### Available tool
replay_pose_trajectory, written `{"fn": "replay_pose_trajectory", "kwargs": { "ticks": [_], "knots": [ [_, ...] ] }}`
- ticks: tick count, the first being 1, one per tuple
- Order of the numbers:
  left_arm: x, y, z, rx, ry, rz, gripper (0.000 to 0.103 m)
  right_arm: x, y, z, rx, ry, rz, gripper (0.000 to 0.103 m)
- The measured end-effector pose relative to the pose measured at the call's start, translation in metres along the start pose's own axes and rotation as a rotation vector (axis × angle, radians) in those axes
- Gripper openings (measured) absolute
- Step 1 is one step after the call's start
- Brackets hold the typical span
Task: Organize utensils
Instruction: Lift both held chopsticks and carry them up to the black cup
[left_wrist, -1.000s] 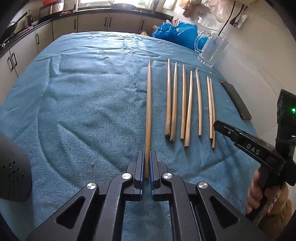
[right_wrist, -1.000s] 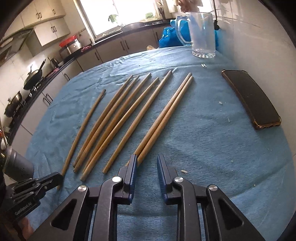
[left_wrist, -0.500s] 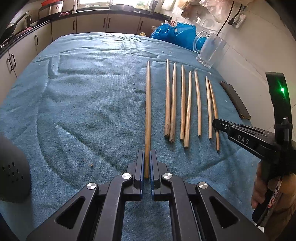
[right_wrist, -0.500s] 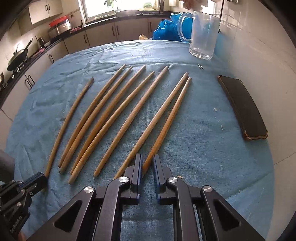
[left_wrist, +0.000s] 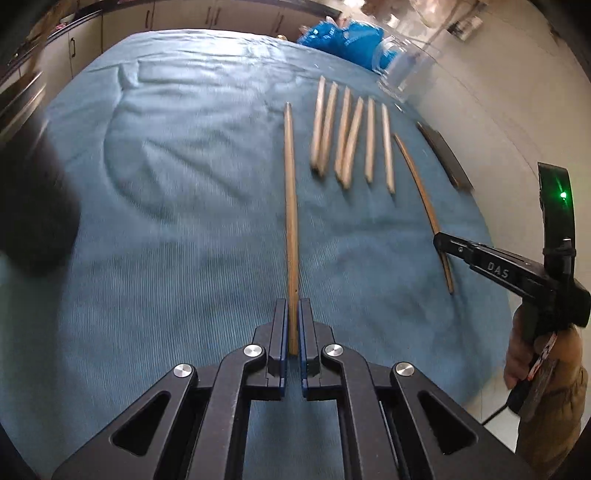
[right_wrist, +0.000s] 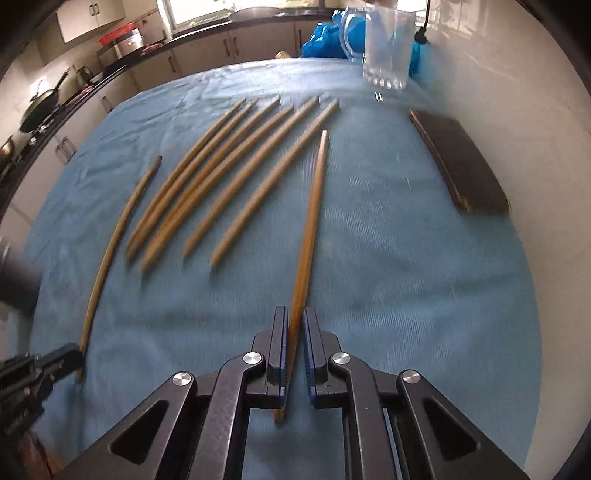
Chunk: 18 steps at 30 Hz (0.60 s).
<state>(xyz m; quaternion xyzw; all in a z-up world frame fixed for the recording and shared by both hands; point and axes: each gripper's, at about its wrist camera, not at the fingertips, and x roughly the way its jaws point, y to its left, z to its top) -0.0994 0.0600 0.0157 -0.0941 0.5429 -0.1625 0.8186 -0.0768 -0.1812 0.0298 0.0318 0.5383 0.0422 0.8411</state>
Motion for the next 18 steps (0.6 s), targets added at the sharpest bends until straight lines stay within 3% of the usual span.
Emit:
{"fn": "replay_pose_trajectory", "kwargs": {
  "ticks": [6,8,11,14,18],
  "knots": [
    [-0.020,-0.004,-0.037,0.005,0.070,-0.044,0.005,-0.030,-0.018,-0.059,-0.054,0.055,0.059,0.008],
    [-0.030,-0.007,-0.040,0.019,0.074,-0.060,0.005,-0.036,-0.017,-0.069,-0.110,0.056,0.065,0.017],
    [-0.044,-0.015,-0.036,0.060,0.025,-0.041,0.005,-0.045,-0.021,-0.068,-0.117,0.019,0.077,0.034],
    [-0.044,-0.019,-0.024,0.062,-0.008,-0.014,0.005,-0.050,-0.024,-0.057,-0.097,-0.038,0.091,0.034],
    [-0.020,-0.025,0.006,0.065,-0.018,0.012,0.006,-0.041,-0.020,-0.039,-0.095,-0.049,0.085,0.034]
  ]
}}
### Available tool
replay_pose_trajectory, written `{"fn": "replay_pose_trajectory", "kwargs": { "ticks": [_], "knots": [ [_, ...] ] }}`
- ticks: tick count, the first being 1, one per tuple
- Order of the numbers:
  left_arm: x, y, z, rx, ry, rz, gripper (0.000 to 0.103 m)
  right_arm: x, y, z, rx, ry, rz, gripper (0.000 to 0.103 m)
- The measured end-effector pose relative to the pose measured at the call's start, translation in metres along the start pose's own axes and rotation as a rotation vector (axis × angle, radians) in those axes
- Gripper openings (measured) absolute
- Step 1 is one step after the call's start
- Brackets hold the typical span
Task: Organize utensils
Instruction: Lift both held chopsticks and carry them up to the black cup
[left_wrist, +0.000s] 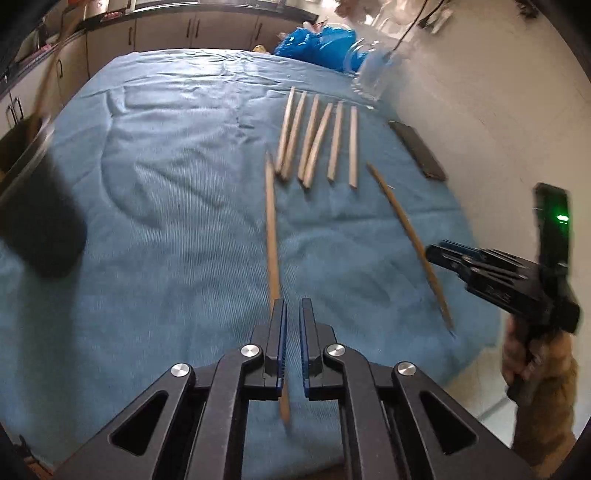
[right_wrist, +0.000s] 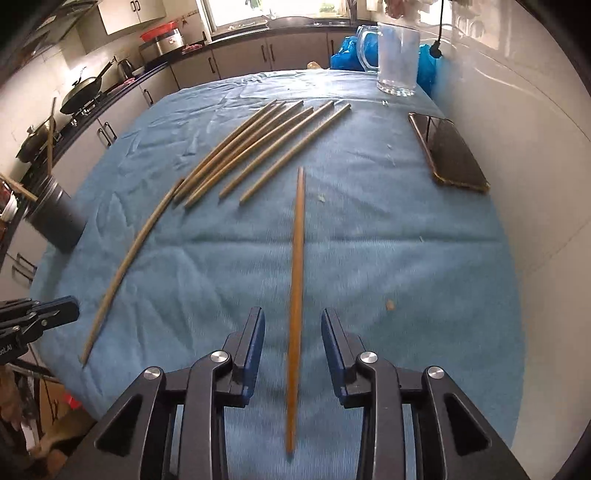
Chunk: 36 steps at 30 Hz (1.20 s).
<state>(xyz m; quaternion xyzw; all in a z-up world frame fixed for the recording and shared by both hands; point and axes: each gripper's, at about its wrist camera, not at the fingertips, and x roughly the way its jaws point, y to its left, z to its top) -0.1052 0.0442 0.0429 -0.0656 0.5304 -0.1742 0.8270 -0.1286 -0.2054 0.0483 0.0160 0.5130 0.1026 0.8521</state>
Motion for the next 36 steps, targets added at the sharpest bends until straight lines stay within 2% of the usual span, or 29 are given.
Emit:
{"fn": "replay_pose_trajectory", "kwargs": {
  "ticks": [3,6,14,24,30,36],
  "knots": [
    [0.030,-0.003,0.028,0.018,0.009,0.050,0.006,0.015,0.008,0.019,0.000,0.010,-0.007,0.034],
    [0.050,0.001,0.049,0.009,0.030,0.109,0.006,0.032,0.013,0.038,-0.036,0.038,-0.056,0.034],
    [0.067,0.011,0.076,-0.036,0.108,0.063,0.007,0.063,0.003,0.080,-0.042,0.151,-0.123,0.031],
    [0.076,0.014,0.094,-0.079,0.141,0.035,0.011,0.073,0.001,0.095,-0.034,0.241,-0.113,0.031],
    [0.084,0.003,0.103,-0.022,0.150,0.091,0.012,0.086,-0.003,0.112,-0.021,0.308,-0.105,0.030],
    [0.084,0.003,0.104,0.020,0.161,0.087,0.011,0.091,0.001,0.116,-0.057,0.365,-0.094,0.029]
  ]
}}
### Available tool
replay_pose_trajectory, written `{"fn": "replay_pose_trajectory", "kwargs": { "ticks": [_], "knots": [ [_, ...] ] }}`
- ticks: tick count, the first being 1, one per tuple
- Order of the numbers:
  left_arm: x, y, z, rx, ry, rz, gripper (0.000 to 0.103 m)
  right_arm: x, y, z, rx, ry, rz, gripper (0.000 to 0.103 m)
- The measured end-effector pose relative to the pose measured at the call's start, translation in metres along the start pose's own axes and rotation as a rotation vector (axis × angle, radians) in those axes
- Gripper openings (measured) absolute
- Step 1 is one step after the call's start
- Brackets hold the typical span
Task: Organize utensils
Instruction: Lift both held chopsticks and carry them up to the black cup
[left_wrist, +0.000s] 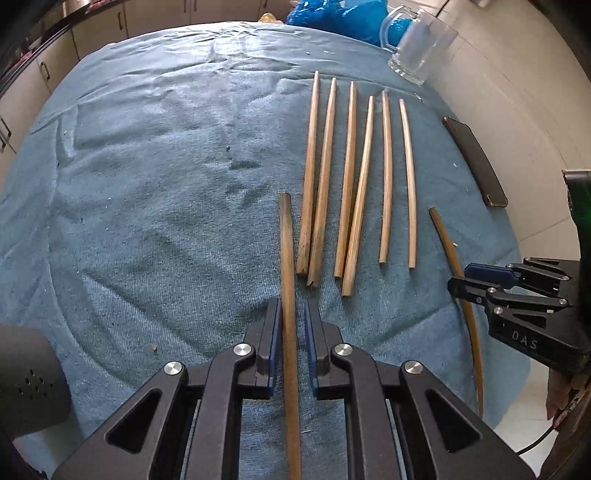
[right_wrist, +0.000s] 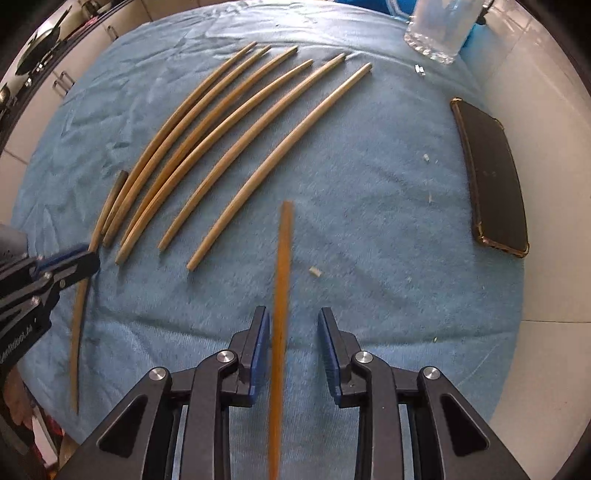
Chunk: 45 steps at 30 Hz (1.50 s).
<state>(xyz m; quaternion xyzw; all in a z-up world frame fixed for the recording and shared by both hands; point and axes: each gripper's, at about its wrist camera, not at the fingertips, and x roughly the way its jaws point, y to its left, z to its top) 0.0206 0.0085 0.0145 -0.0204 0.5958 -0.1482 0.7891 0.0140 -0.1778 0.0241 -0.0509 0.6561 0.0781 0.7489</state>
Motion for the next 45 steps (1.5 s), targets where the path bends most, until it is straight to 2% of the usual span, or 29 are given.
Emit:
{"fn": "replay_pose_trajectory", "kwargs": {
  "ticks": [1,5,8,10,12,20,27,32,36,39,45],
  "knots": [
    [0.001,-0.001,0.001,0.002,0.001,0.005,0.007,0.000,0.003,-0.001,-0.011,0.003,-0.002,0.027],
    [0.000,0.002,-0.001,-0.015,-0.013,0.002,0.007,-0.001,0.016,-0.008,-0.043,-0.006,-0.007,0.008],
    [-0.010,0.008,-0.011,-0.039,-0.042,-0.027,0.007,-0.002,0.025,-0.011,-0.057,-0.043,-0.044,0.007],
    [-0.022,0.010,-0.021,-0.034,-0.079,-0.025,0.007,-0.005,0.028,-0.017,-0.044,-0.070,-0.035,0.007],
    [-0.043,0.010,-0.034,-0.018,-0.142,-0.034,0.007,-0.012,0.029,-0.029,-0.024,-0.111,-0.006,0.007],
    [-0.112,0.017,-0.081,0.005,-0.360,-0.108,0.007,-0.075,0.037,-0.080,0.006,-0.378,0.114,0.007],
    [-0.173,0.029,-0.116,-0.016,-0.566,-0.112,0.007,-0.125,0.059,-0.102,-0.011,-0.570,0.171,0.007],
    [-0.223,0.048,-0.131,-0.058,-0.729,-0.060,0.007,-0.159,0.091,-0.109,-0.030,-0.716,0.218,0.007],
    [-0.258,0.070,-0.135,-0.103,-0.856,0.000,0.007,-0.178,0.119,-0.103,-0.040,-0.809,0.274,0.007],
    [-0.273,0.087,-0.130,-0.148,-0.921,0.045,0.007,-0.189,0.140,-0.093,-0.040,-0.859,0.339,0.007],
    [-0.290,0.119,-0.115,-0.218,-0.998,0.091,0.007,-0.203,0.189,-0.058,-0.021,-0.944,0.493,0.007]
  ]
}}
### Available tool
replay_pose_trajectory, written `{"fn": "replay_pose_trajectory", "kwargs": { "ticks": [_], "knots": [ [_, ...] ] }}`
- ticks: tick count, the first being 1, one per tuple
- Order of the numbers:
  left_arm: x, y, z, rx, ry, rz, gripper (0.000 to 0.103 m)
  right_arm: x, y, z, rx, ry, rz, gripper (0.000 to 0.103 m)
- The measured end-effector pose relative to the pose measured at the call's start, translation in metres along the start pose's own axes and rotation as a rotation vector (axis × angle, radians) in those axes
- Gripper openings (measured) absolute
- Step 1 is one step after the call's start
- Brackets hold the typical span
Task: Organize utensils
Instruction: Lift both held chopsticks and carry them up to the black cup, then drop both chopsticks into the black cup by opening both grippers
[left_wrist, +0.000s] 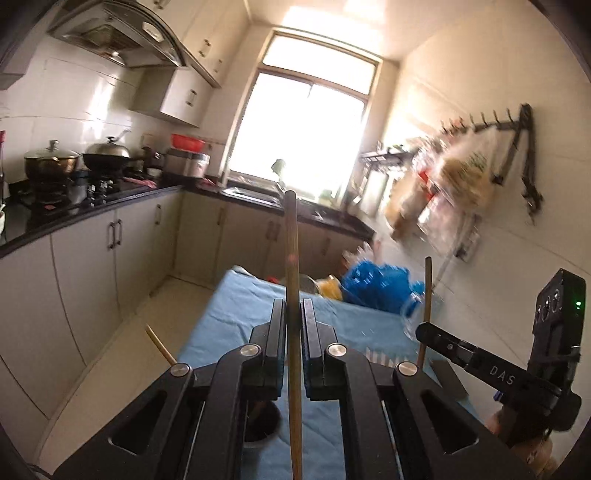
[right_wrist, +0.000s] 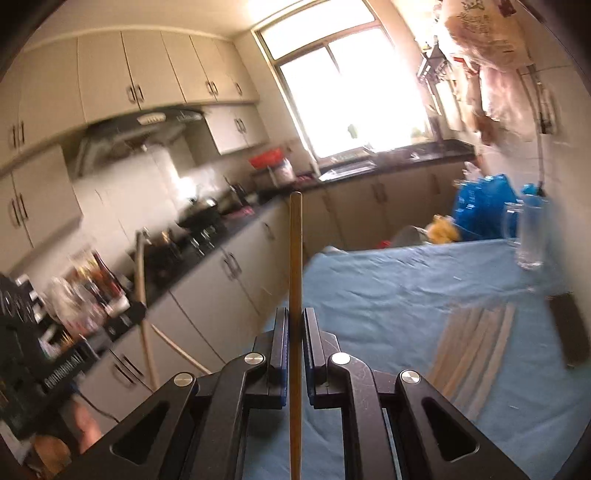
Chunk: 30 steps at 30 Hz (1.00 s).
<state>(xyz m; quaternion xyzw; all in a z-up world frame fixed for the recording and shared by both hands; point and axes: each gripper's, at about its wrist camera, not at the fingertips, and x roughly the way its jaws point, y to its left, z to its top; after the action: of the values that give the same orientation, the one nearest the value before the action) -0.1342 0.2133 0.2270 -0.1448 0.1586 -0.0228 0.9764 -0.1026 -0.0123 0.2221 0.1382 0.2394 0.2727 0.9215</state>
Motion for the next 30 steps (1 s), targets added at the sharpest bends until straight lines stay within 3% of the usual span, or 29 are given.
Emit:
{"fn": "replay_pose_trajectory", "kwargs": {
  "ticks": [5,13,20,30],
  "knots": [
    [0.022,0.018,0.006,-0.013,-0.051,0.062,0.007,0.037,0.028,0.009,0.037,-0.067,0.059,0.008],
    [0.056,0.036,0.000,-0.020,-0.076,0.111,0.007,0.078,0.062,0.000,-0.014,-0.179,0.030,0.008],
    [0.076,0.048,-0.013,-0.036,-0.029,0.117,0.007,0.106,0.059,-0.019,-0.067,-0.130,-0.020,0.008],
    [0.075,0.050,-0.027,-0.043,0.023,0.140,0.007,0.106,0.047,-0.035,-0.088,-0.073,-0.055,0.011]
  ]
}}
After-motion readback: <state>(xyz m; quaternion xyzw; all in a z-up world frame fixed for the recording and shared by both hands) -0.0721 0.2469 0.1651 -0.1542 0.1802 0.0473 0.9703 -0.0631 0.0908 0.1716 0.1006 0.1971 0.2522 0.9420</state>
